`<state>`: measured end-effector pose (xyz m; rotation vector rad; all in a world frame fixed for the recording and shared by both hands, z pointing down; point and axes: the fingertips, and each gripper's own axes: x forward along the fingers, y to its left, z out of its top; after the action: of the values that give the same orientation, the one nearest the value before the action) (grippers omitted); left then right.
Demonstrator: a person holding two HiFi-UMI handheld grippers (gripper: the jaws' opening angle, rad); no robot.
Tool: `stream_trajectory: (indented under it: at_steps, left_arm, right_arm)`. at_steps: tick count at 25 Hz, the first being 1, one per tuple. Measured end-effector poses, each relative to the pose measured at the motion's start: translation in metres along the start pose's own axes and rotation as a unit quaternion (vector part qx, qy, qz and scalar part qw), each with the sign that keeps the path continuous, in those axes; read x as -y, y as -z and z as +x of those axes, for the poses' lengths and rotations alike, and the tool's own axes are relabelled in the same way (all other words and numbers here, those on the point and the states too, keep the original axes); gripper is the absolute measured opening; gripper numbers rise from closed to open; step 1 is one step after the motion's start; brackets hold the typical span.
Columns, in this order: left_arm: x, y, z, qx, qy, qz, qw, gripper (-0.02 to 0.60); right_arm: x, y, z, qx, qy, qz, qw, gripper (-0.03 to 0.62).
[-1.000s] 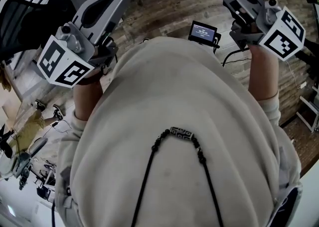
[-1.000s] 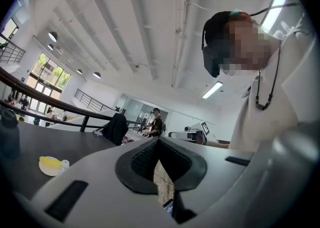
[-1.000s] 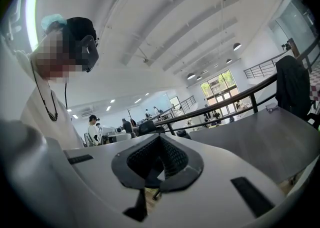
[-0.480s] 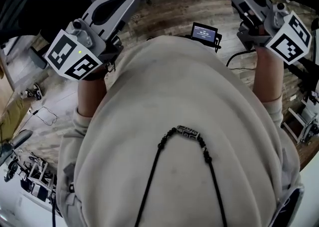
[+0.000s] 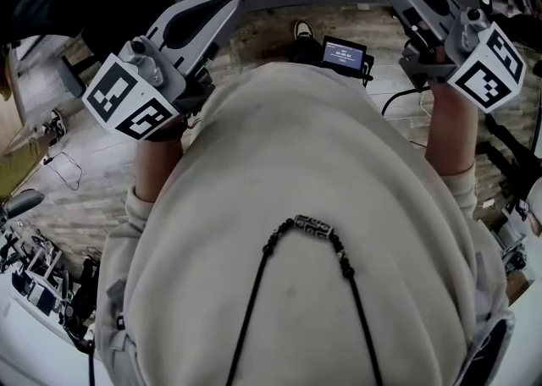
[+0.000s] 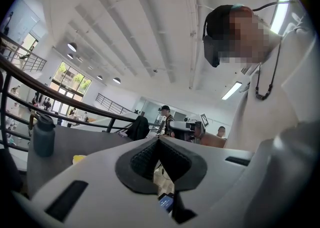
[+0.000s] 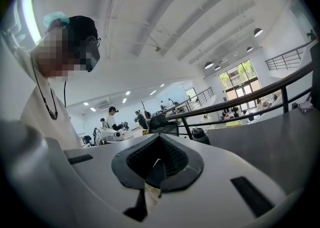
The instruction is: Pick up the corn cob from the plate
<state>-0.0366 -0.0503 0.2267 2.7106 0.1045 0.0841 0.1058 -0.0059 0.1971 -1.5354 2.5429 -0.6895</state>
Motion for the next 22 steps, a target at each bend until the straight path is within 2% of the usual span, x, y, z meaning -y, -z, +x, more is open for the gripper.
stream_trajectory:
  at_steps: [6,11,14,18,20,22]
  left_arm:
    - [0.013,0.004,-0.005,0.006,-0.039,0.003,0.9992,0.000]
    - [0.023,0.000,-0.012,0.008,-0.049,0.008,0.9987,0.000]
    - [0.015,0.000,0.002,0.009,-0.060,0.010,0.9981,0.000]
    - [0.000,-0.004,0.007,0.013,-0.077,-0.007,0.9969,0.000]
    - [0.007,-0.003,0.002,-0.001,-0.069,0.004,0.9976,0.000]
    - [0.017,0.004,0.008,-0.037,-0.048,0.036,0.9975,0.000]
  right_arm:
    - [-0.001,0.005,-0.001,0.006,-0.038,0.001,0.999,0.015]
    - [-0.010,0.004,-0.001,0.003,-0.051,0.005,0.999,0.015]
    - [0.010,0.002,-0.003,0.006,-0.062,0.010,0.998,0.015]
    - [0.025,-0.004,-0.003,0.008,-0.064,0.014,0.998,0.015]
    - [0.017,-0.001,-0.006,0.011,-0.059,0.021,0.998,0.015]
    - [0.014,0.006,-0.006,0.008,-0.054,0.030,0.998,0.015]
